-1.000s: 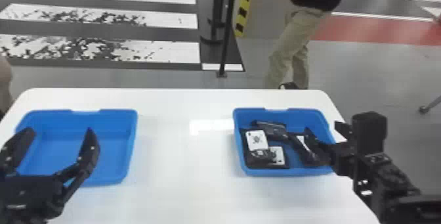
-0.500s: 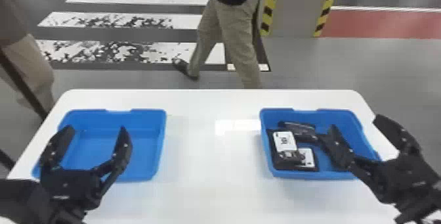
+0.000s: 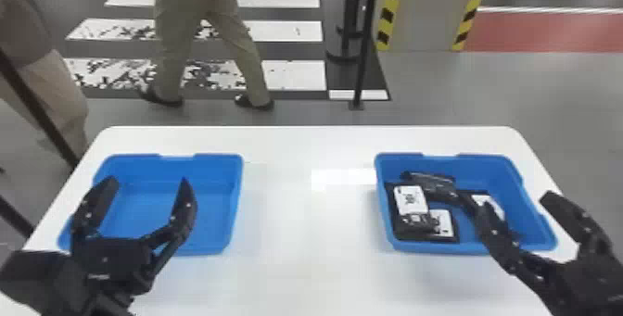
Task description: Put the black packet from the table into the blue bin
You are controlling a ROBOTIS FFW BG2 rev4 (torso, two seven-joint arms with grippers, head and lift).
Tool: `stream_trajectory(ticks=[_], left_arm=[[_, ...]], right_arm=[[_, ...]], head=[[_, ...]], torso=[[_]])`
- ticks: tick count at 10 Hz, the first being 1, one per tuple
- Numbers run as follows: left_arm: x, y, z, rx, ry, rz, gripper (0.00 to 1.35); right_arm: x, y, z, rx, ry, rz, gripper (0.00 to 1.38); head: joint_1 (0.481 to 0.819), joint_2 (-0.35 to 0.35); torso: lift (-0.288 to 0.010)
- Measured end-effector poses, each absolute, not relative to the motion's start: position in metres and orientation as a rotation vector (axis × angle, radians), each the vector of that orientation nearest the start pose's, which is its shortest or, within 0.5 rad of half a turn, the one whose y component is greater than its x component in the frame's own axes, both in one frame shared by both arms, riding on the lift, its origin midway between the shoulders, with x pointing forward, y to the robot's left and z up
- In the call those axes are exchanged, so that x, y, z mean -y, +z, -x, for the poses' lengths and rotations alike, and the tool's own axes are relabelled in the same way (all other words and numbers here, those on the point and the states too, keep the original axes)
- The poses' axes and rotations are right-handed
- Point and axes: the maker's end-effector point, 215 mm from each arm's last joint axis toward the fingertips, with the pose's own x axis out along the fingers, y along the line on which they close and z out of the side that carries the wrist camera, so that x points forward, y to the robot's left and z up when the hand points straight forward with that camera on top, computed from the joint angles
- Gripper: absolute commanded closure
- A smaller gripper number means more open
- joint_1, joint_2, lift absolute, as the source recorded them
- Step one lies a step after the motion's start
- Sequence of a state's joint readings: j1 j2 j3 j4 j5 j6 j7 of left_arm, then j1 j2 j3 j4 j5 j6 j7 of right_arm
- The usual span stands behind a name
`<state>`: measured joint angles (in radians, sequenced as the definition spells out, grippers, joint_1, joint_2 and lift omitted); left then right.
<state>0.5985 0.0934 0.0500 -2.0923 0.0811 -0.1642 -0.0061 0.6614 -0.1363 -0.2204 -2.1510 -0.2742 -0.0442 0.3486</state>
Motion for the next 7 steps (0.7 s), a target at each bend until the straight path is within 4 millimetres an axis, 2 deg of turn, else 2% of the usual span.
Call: stream_trajectory(ticks=[7], left_arm=[[-0.2593, -0.3025, -0.416, 0.088, -0.009, -0.025, 0.12]], right_arm=[[0.2755, -0.3145, -0.3971, -0.005, 0.227, -0.021, 0.12]], head=[[0.695, -0.023]], torso=[[-0.11]])
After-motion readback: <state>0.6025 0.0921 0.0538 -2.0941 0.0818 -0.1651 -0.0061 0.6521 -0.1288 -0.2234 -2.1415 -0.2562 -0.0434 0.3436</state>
